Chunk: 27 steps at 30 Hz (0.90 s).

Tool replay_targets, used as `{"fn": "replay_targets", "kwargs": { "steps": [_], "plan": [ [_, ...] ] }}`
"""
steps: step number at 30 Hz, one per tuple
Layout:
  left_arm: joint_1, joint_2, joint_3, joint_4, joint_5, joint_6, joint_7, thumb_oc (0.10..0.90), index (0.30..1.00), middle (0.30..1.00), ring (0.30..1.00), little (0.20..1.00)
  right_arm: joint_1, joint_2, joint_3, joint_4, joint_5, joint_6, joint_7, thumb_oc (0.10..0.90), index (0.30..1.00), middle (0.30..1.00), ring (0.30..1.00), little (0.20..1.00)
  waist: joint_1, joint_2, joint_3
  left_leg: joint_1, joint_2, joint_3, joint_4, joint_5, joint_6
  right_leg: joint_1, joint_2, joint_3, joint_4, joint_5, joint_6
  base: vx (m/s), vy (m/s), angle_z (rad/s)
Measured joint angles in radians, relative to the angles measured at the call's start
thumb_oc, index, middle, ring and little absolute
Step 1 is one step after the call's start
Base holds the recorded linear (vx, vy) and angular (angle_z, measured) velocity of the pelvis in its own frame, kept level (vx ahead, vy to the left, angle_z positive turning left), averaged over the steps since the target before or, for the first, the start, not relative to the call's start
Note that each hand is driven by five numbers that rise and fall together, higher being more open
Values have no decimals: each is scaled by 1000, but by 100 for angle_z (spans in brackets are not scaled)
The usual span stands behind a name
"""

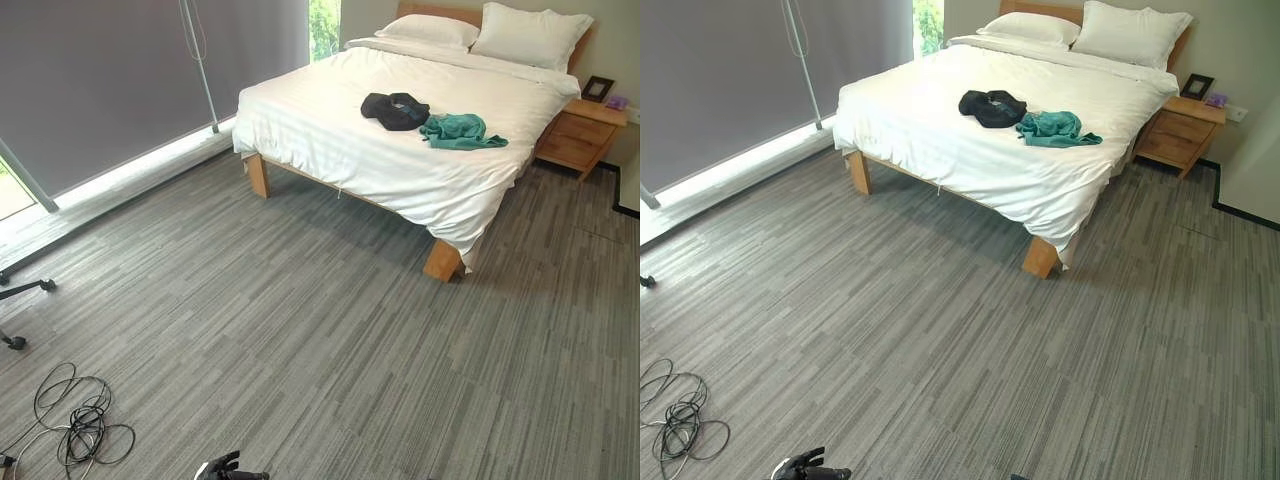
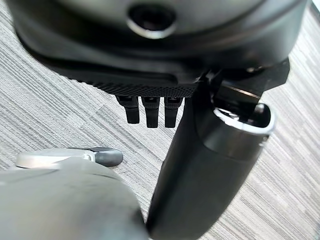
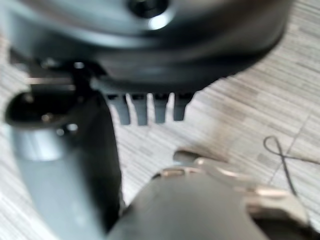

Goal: Pick up bed clothes into laundry basket.

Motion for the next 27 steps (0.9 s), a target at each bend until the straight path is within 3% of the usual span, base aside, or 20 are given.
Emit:
{"fn": "replay_targets", "kwargs": {
  "steps": [6,9,12,15,17,19,21,27],
  "plan": [
    [-7,-2,-30,-39,18,0,5,800,900,900,900,900,-14,-12,-20,-36,51,0,-2,800,900,900,900,900,-8,16,12,19,8,1,-23,0,0,26,14,4,-45,20,1,-2,8,-2],
    [-6,2,-29,-138,-22,1,26,800,900,900,900,900,-10,-29,-32,-180,143,-2,-19,800,900,900,900,900,-23,27,25,19,9,17,-25,0,0,19,14,18,-51,26,3,-5,27,-14],
    [-20,27,-31,-249,-24,10,41,800,900,900,900,900,-15,-50,-30,-360,157,2,-25,800,900,900,900,900,-33,35,30,19,9,36,-29,0,0,19,17,35,-76,48,7,4,31,-23],
    [-21,93,-52,-498,-93,30,52,800,900,900,900,900,-23,-96,-31,-574,157,5,-62,800,900,900,900,900,-36,37,41,19,10,52,-39,6,5,22,22,55,-111,79,5,-40,31,-17],
    [-14,135,-26,-739,-159,29,69,800,900,900,900,900,-25,-140,-44,-763,133,3,-82,800,900,900,900,900,-37,40,59,19,10,56,-40,8,6,26,22,56,-115,87,5,-39,37,-8],
    [-18,150,4,-881,-182,9,74,800,900,900,900,900,-28,-153,-72,-871,109,-2,-88,800,900,900,900,900,-41,40,62,21,10,58,-43,8,6,24,22,57,-114,87,6,-10,28,-2],
    [-31,151,17,-927,-189,-22,78,800,900,900,900,900,-38,-163,-74,-915,88,-19,-87,800,900,900,900,900,-43,42,61,25,10,64,-49,8,6,23,22,59,-114,87,6,11,33,-8],
    [-32,136,10,-896,-219,-18,82,800,900,900,900,900,-36,-164,-69,-911,88,-17,-70,800,900,900,900,900,-45,41,78,25,3,81,-59,8,6,12,17,67,-112,85,10,27,67,-8]
  ]
}}
